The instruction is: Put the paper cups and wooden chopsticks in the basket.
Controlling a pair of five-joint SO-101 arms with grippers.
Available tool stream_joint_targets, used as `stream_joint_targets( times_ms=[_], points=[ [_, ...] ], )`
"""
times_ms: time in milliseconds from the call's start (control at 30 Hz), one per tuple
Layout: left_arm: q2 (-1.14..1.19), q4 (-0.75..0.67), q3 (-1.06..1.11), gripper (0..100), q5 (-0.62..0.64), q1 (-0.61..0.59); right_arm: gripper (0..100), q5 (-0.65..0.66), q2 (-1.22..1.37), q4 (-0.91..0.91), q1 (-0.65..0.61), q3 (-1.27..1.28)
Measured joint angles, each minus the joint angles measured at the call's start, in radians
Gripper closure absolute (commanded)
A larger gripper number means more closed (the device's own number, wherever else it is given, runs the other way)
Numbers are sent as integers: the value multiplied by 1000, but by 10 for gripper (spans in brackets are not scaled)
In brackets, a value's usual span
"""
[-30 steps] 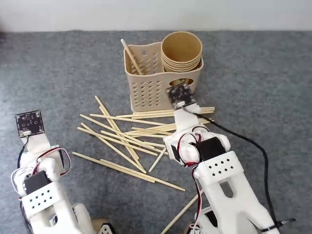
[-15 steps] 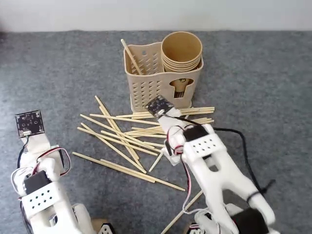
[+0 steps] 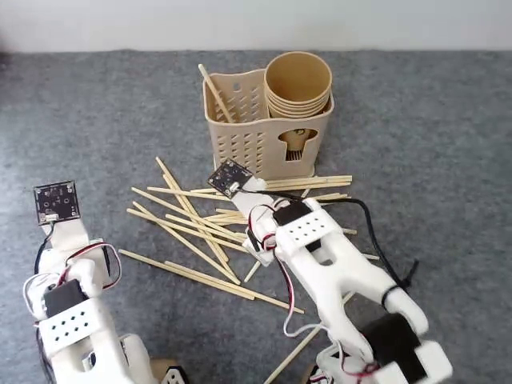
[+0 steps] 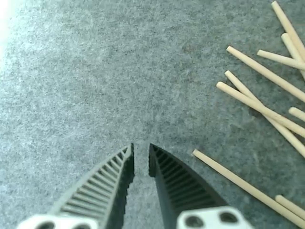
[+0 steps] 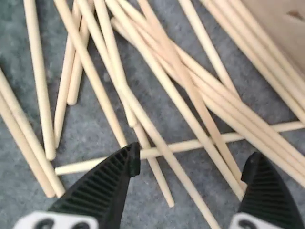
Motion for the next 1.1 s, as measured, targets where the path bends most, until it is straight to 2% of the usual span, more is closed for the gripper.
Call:
stream_joint_targets(
  times_ms=[167,433,800,1100],
  points=[
    [0,0,0,941,-2,-3,755,0,135,-43,2,-75],
    [0,0,0,941,-2,-3,991,2,247,-74,12,-158],
    [0,0,0,941,-2,-3,991,0,235,-72,54,-158],
    [0,-8,0,941,-2,-3,991,-2,-58,-72,54,-115]
  ],
)
